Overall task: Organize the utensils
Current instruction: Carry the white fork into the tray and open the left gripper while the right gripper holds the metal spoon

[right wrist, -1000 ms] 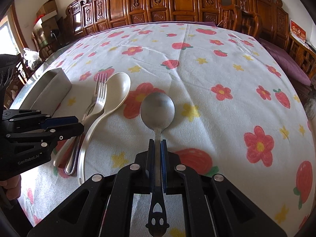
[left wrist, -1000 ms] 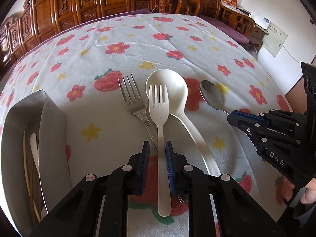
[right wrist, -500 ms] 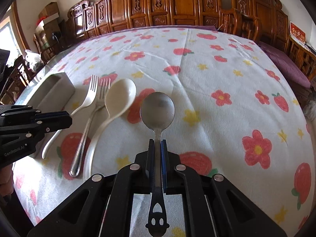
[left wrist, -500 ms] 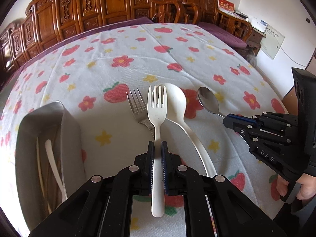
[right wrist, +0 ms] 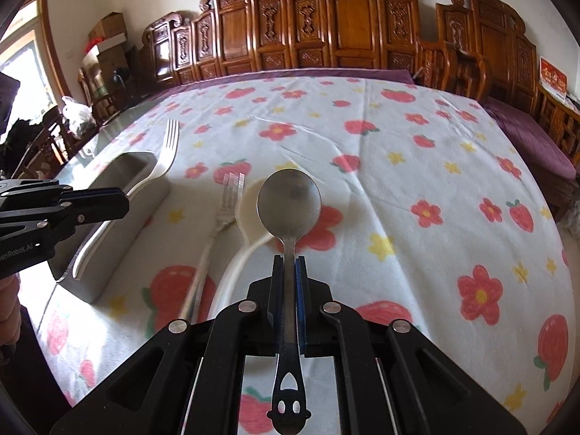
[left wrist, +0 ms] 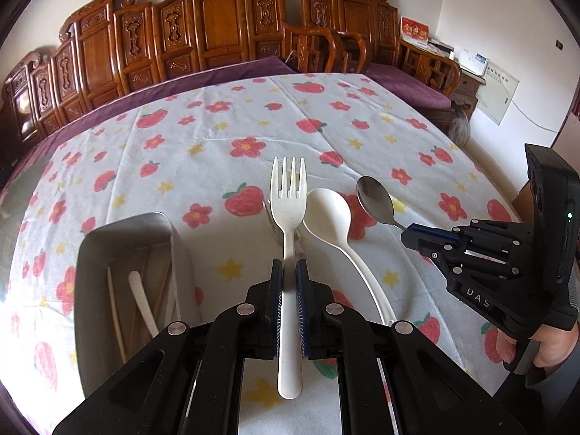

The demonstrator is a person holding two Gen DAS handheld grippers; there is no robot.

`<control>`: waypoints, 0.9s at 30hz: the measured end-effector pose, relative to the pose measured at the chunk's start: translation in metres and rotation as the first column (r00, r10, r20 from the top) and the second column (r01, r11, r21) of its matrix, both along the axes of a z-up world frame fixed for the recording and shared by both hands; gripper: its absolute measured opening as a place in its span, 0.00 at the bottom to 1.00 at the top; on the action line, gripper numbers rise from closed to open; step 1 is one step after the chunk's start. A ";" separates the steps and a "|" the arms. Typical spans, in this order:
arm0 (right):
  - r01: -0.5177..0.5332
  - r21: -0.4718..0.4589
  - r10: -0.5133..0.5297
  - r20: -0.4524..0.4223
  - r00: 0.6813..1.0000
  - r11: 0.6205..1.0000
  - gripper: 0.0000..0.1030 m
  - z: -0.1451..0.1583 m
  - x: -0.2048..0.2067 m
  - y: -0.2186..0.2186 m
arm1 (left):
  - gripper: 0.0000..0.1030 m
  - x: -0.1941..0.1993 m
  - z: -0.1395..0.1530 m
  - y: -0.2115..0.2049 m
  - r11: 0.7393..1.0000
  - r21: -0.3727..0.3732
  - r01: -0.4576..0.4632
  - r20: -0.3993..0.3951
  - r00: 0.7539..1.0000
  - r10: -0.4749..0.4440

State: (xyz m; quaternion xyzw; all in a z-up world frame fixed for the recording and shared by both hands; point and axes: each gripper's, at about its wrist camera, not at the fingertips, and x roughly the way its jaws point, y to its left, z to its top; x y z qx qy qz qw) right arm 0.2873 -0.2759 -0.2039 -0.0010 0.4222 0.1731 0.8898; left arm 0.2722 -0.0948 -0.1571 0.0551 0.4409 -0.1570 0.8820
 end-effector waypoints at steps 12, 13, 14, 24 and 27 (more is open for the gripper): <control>-0.087 -0.006 0.087 0.056 0.995 0.996 0.07 0.021 -0.026 0.048 | 0.07 -0.020 0.024 0.052 0.999 -0.014 -0.035 0.057 0.998 0.036; -0.094 -0.009 0.095 0.058 0.994 0.995 0.07 0.021 -0.028 0.052 | 0.07 -0.021 0.024 0.057 0.999 -0.015 -0.041 0.057 0.998 0.041; -0.103 -0.014 0.104 0.059 0.993 0.995 0.07 0.021 -0.030 0.057 | 0.07 -0.022 0.024 0.061 0.999 -0.015 -0.046 0.056 0.997 0.047; -0.136 -0.030 0.137 0.062 0.989 0.990 0.07 0.022 -0.042 0.077 | 0.07 -0.019 -0.001 0.113 0.989 -0.027 -0.148 0.013 0.989 0.148; -0.138 -0.035 0.140 0.064 0.988 0.990 0.07 0.022 -0.044 0.079 | 0.07 -0.016 -0.015 0.121 0.985 -0.026 -0.171 -0.014 0.985 0.171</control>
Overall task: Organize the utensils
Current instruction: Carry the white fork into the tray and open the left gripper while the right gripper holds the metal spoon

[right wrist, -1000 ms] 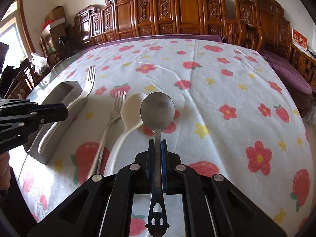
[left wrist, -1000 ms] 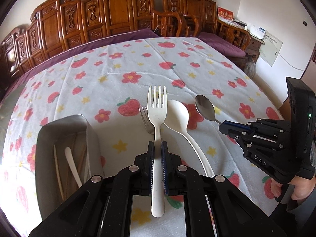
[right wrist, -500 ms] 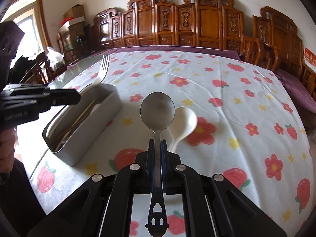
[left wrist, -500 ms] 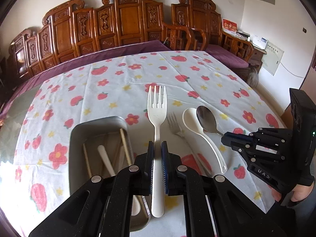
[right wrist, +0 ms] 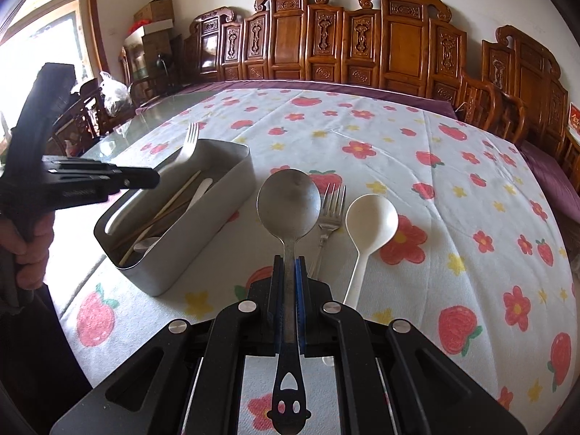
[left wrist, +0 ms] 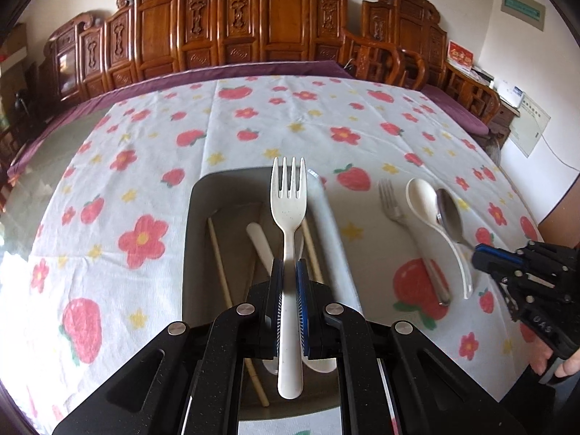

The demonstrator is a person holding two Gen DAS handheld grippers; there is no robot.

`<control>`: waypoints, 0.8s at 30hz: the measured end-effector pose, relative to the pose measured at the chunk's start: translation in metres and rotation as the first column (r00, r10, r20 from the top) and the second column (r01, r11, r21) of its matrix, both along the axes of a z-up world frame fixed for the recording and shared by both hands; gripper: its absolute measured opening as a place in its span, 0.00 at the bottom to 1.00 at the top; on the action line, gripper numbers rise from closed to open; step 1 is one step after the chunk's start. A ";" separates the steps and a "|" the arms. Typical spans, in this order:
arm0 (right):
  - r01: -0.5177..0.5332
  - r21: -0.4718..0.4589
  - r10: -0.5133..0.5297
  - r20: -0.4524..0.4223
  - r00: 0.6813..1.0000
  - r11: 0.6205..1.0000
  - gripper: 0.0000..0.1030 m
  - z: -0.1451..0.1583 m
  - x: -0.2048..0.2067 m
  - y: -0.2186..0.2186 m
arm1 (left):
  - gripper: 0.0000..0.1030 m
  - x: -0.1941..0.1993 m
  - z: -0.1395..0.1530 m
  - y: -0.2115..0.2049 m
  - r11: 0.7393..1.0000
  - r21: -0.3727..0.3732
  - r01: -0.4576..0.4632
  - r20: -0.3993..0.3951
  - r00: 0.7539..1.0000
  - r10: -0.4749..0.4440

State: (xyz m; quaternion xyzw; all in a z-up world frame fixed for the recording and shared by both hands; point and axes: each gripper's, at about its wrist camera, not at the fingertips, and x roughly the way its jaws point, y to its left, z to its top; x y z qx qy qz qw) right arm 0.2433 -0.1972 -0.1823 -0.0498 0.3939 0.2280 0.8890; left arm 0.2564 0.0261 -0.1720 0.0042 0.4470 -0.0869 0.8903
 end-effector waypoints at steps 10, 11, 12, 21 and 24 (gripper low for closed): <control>0.000 -0.004 0.000 0.001 1.000 1.000 0.07 -0.001 0.000 0.001 | 0.07 0.009 -0.021 0.009 0.999 0.006 -0.036 -0.037 0.999 0.036; 0.000 -0.004 0.000 0.002 1.000 1.000 0.07 -0.001 -0.001 0.001 | 0.07 0.010 -0.022 0.010 0.999 0.003 -0.040 -0.042 0.998 0.040; 0.000 -0.003 0.000 0.002 1.000 1.000 0.07 -0.001 -0.001 0.002 | 0.07 0.011 -0.023 0.011 0.999 0.002 -0.043 -0.043 0.998 0.043; -0.017 -0.028 0.017 0.001 1.000 0.999 0.07 0.000 -0.004 0.012 | 0.07 0.014 -0.024 0.014 0.999 0.003 -0.050 -0.045 0.998 0.050; -0.021 -0.043 0.021 0.005 1.000 0.999 0.07 0.002 -0.003 0.018 | 0.08 0.010 -0.016 0.015 0.999 -0.001 -0.051 -0.022 0.998 0.051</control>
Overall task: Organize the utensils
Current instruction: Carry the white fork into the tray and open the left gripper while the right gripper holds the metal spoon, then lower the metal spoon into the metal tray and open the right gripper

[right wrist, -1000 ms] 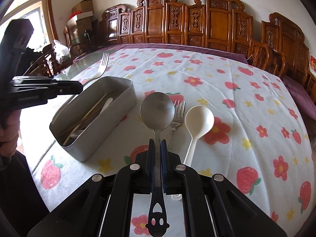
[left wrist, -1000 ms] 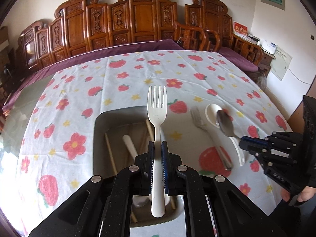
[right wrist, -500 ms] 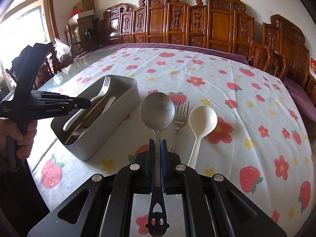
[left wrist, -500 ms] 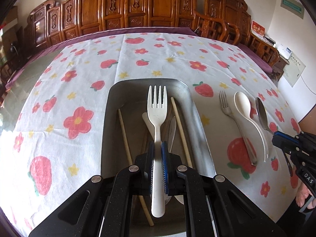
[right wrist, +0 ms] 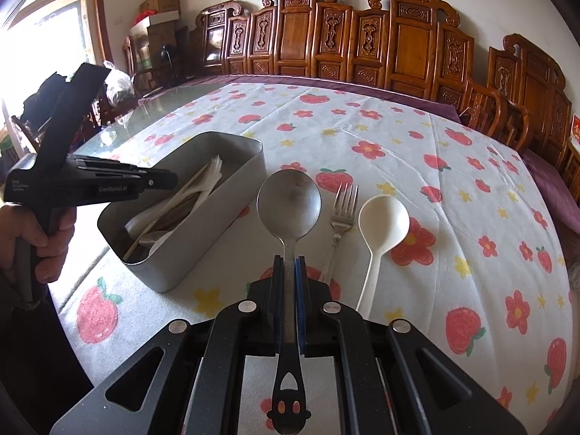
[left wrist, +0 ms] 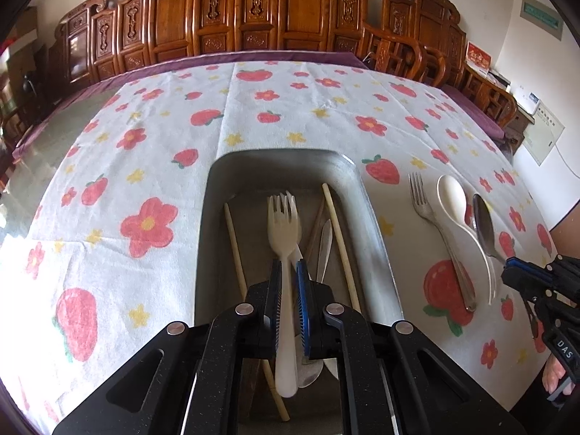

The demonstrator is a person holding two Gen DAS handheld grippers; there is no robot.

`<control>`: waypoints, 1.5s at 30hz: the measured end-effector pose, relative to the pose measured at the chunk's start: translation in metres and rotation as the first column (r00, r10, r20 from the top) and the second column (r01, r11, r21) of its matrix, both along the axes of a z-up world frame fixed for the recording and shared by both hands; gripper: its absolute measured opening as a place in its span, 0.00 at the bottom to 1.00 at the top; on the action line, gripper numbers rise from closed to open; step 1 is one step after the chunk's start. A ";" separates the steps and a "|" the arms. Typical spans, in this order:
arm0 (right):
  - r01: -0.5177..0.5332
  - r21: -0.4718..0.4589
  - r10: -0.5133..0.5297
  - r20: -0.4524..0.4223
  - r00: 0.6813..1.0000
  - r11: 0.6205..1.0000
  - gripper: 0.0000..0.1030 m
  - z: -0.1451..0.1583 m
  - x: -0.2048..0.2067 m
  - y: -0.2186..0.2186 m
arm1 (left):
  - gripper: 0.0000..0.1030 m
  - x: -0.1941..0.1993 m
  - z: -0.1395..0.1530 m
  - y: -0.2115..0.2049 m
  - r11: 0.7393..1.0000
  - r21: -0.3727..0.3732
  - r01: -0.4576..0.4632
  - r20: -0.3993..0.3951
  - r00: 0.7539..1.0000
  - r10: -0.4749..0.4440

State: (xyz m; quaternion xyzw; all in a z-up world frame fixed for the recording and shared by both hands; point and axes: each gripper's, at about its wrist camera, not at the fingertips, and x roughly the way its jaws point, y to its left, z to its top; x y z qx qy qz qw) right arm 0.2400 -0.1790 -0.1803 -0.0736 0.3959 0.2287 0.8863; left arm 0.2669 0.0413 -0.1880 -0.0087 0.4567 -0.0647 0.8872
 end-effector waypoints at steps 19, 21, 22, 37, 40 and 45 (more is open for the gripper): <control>-0.037 0.090 0.040 -0.030 0.999 0.995 0.07 0.023 0.035 0.076 | 0.12 -0.017 0.043 0.039 0.999 0.024 -0.044 0.130 0.991 0.040; -0.041 0.109 0.045 -0.042 0.998 0.993 0.07 0.023 0.040 0.086 | 0.12 -0.017 0.044 0.045 0.998 0.021 -0.054 0.132 0.990 0.051; -0.041 0.115 0.047 -0.046 0.998 0.993 0.07 0.023 0.041 0.089 | 0.12 -0.016 0.044 0.048 0.998 0.021 -0.060 0.132 0.990 0.057; -0.008 0.188 0.043 -0.182 0.982 0.982 0.08 -0.013 0.070 0.142 | 0.12 -0.013 0.044 0.073 0.992 0.002 -0.123 0.127 0.984 0.121; -0.010 0.180 0.047 -0.200 0.979 0.984 0.08 -0.021 0.072 0.148 | 0.12 -0.012 0.044 0.074 0.992 0.002 -0.126 0.127 0.984 0.125; -0.024 0.187 0.063 -0.204 0.977 0.982 0.09 -0.026 0.071 0.150 | 0.12 -0.012 0.043 0.073 0.992 0.004 -0.127 0.126 0.984 0.126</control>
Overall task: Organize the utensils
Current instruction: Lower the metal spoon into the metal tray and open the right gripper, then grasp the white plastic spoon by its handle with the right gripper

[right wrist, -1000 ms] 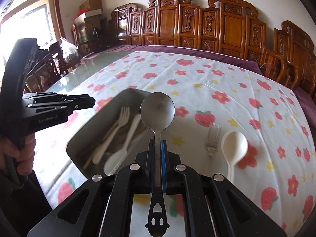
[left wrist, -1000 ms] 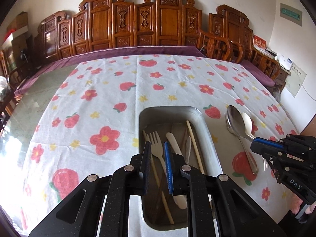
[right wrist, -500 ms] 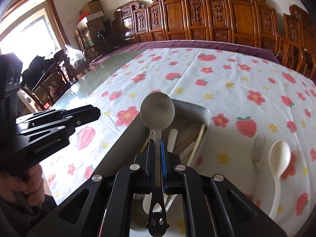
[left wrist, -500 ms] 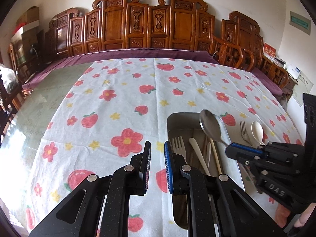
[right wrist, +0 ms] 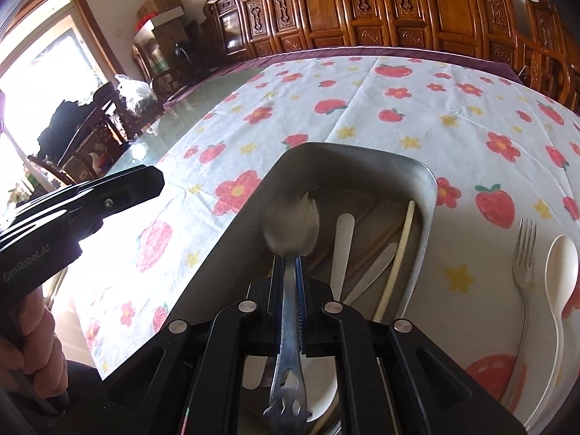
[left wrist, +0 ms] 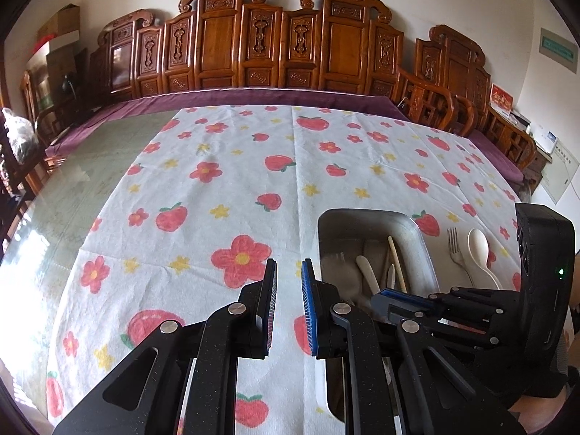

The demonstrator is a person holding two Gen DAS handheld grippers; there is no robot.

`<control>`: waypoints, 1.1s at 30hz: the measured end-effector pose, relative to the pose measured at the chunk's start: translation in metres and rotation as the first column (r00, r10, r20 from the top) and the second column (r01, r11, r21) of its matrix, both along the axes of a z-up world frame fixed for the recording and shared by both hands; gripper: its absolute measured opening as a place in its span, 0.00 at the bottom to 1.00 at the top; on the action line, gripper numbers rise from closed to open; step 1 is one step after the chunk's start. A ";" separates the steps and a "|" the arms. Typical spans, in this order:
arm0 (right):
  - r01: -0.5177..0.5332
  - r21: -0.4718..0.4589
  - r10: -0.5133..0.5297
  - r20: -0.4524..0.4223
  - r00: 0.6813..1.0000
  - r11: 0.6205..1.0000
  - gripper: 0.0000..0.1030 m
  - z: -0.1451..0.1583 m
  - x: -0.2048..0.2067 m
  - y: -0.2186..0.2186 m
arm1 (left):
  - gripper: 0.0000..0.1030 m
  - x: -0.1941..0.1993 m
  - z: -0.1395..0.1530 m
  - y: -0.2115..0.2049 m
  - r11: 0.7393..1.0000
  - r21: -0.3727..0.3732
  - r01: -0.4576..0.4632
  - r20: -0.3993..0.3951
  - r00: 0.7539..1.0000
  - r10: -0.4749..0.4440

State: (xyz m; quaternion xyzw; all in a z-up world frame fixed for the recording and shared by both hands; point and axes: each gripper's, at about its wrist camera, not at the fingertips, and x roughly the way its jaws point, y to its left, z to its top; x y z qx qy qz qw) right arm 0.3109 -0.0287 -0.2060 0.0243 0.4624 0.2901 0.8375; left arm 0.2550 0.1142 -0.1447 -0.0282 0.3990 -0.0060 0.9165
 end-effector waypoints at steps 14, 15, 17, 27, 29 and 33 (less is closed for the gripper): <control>0.047 -0.014 -0.045 0.154 0.987 0.999 0.09 0.049 -0.023 -0.095 | 0.13 -0.008 0.002 -0.033 0.997 -0.013 0.076 0.019 0.997 -0.075; 0.064 -0.032 -0.058 0.171 0.984 0.997 0.09 0.052 -0.026 -0.107 | 0.13 -0.009 0.002 -0.037 0.996 -0.016 0.084 0.020 0.996 -0.083; 0.089 -0.059 -0.076 0.195 0.978 0.994 0.09 0.056 -0.028 -0.126 | 0.14 -0.011 0.002 -0.047 0.994 -0.020 0.106 0.021 0.994 -0.106; 0.200 -0.182 -0.166 0.184 0.969 0.963 0.25 0.020 -0.027 -0.196 | 0.18 -0.017 -0.003 -0.091 0.983 -0.009 0.183 0.020 0.983 -0.183; 0.207 -0.189 -0.177 0.165 0.970 0.960 0.27 0.009 -0.025 -0.200 | 0.18 -0.018 -0.005 -0.099 0.981 -0.005 0.196 0.019 0.980 -0.196; 0.209 -0.206 -0.185 0.129 0.974 0.956 0.28 -0.014 -0.020 -0.200 | 0.18 -0.021 -0.009 -0.111 0.976 -0.011 0.215 0.013 0.976 -0.215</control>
